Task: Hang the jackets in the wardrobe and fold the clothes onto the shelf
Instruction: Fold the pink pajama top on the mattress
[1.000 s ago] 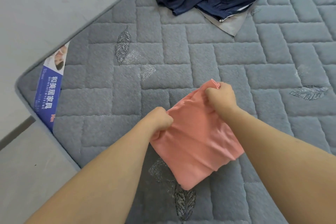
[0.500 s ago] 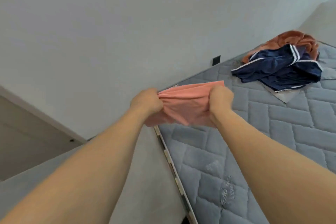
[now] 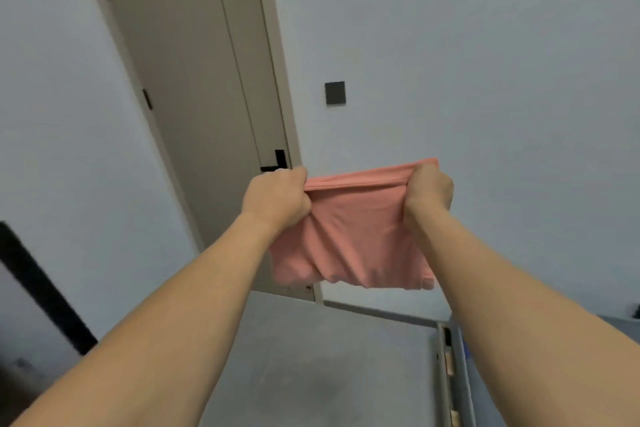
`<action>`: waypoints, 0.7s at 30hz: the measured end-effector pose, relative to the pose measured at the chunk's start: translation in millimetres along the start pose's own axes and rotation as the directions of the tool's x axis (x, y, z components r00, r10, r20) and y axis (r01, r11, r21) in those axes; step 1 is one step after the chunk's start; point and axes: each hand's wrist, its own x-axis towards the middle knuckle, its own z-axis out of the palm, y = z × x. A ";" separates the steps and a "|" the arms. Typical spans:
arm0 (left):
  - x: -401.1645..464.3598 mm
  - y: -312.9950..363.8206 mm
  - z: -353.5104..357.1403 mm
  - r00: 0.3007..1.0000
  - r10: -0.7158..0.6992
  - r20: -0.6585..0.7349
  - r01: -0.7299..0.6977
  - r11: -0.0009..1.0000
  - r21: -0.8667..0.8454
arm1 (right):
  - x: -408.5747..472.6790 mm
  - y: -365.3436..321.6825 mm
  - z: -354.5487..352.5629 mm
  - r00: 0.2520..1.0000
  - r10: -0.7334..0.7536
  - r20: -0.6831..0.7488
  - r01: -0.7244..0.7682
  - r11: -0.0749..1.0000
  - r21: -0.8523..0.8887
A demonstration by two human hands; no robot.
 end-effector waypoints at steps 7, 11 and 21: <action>-83.7 -116.1 -114.5 0.986 -0.162 -0.040 0.165 0.985 0.057 | -110.4 -57.1 88.0 0.970 -0.005 0.245 -0.034 0.987 0.155; -151.9 -164.6 -166.8 0.968 -0.239 -0.071 0.247 0.959 0.141 | -191.4 -66.9 126.1 0.904 0.015 0.426 -0.100 0.979 0.177; -348.8 -276.1 -281.9 0.877 -0.474 -0.081 0.465 0.794 0.392 | -407.5 -61.4 186.6 0.379 -0.064 0.923 0.000 0.998 0.069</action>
